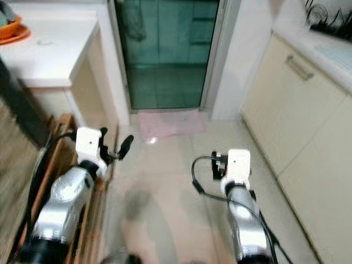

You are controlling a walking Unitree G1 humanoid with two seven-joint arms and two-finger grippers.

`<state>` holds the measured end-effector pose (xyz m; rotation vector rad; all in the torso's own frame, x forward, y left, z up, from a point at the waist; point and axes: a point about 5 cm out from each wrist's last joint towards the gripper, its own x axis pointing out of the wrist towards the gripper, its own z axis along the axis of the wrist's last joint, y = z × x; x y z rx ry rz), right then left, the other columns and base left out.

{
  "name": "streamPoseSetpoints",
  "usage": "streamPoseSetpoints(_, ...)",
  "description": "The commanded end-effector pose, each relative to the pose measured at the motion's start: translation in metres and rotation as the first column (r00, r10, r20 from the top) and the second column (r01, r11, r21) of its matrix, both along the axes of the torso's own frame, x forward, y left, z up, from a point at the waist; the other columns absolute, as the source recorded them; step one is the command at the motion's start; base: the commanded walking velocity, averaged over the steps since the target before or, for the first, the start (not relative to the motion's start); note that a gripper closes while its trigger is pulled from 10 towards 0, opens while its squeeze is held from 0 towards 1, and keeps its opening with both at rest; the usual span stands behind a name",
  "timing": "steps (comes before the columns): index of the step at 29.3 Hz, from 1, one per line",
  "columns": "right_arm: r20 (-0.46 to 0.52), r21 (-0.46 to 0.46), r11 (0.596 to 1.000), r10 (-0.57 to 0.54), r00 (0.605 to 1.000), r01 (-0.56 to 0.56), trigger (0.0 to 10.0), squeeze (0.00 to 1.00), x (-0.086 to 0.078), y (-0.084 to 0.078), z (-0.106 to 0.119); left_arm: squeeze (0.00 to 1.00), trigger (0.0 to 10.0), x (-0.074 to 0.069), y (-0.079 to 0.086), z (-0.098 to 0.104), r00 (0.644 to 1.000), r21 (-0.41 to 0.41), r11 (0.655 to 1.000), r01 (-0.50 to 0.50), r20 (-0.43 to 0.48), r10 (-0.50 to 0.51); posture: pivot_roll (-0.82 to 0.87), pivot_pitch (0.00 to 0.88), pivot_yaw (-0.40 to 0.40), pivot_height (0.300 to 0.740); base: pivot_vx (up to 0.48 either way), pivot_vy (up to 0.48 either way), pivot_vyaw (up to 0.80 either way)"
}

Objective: Restocking fridge

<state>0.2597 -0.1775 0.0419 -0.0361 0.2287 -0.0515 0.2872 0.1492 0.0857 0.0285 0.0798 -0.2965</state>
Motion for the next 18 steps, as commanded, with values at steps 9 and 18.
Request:
streamPoseSetpoints(9, -0.014, 0.014, 1.000, 0.012, 1.000, -0.012, 10.0, 0.00, -0.0010, 0.0002, -0.0006, 0.00, 10.0, -0.0001, -0.0016, 0.0023, 1.000, 0.014, 1.000, 0.002, 0.017, -0.002, -0.03, 0.000, -0.011, 0.740, -0.480, 0.000, 0.00)
streamPoseSetpoints(18, -0.006, -0.005, 0.999, 0.043, 0.999, -0.043, 10.0, 0.00, 0.0030, 0.0005, 0.0017, 0.00, 10.0, -0.0012, -0.0032, 0.0023, 1.000, 0.024, 1.000, 0.002, 0.024, -0.003, -0.02, 0.000, -0.015, 0.740, -0.367, 0.000, 0.15)
